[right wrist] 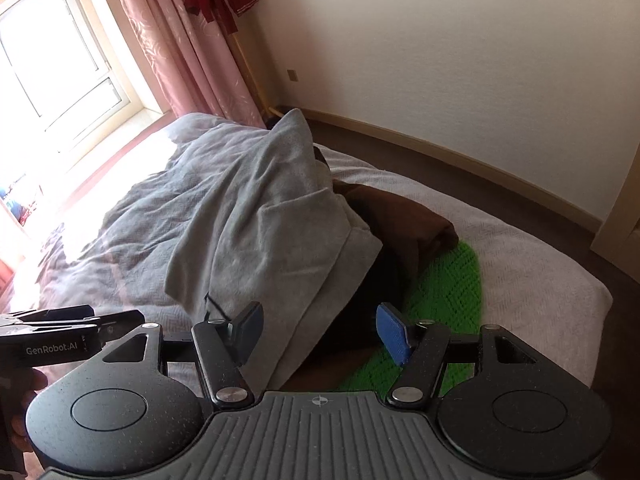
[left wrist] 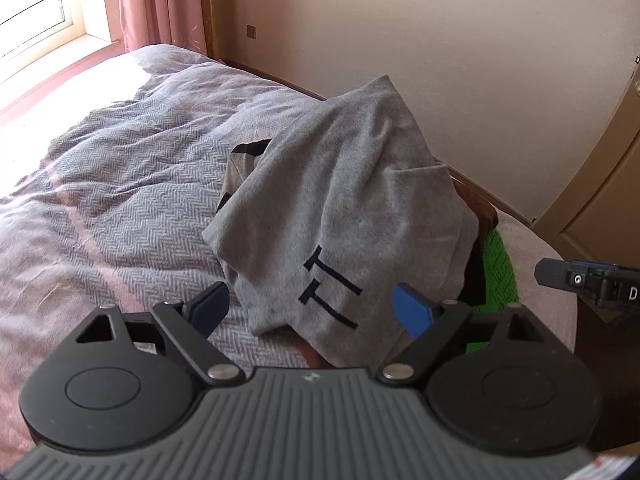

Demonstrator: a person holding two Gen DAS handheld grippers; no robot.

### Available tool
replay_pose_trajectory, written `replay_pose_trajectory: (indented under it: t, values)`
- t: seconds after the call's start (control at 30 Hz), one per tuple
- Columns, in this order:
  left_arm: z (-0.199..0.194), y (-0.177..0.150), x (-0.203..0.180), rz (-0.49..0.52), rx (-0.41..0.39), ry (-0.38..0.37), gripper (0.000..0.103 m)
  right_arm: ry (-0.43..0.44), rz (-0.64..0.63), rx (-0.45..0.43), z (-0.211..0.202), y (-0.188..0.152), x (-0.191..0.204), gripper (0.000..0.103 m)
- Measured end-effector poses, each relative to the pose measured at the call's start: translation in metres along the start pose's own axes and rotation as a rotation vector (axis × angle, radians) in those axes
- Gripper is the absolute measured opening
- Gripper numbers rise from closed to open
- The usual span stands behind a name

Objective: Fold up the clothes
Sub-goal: 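Grasp the grey skirt with the left gripper while the right gripper grasps it too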

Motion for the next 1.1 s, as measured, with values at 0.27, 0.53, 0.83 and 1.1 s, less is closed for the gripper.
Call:
replay_pose_trajectory:
  t: [0.27,0.53,0.83,1.1]
  values:
    - [0.074,0.046,0.011,0.029,-0.018,0.033,0.082,0.004,0.076,-0.005,0.078,0.037,-0.03,0.061]
    - [0.132,0.082,0.016,0.107,-0.053,0.015,0.082,0.014,0.099,-0.02,0.134,0.061,-0.037,0.061]
    - [0.161,0.08,0.021,0.107,0.001,-0.088,0.037,0.052,0.034,-0.084,0.133,0.062,-0.017,0.005]
    - [0.064,0.064,0.053,-0.013,-0.109,-0.126,0.004,0.108,-0.15,-0.261,0.055,0.083,0.063,0.003]
Point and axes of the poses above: each gripper's, at about its wrist camera, not at the fingertips, and z roughly the way its jaws point, x to its left, y to its top, the point moved 6 cm from there along z, roughly the way its jaws point, and after that the axes turned 14 degrees about -z, right-handed, at the moved point
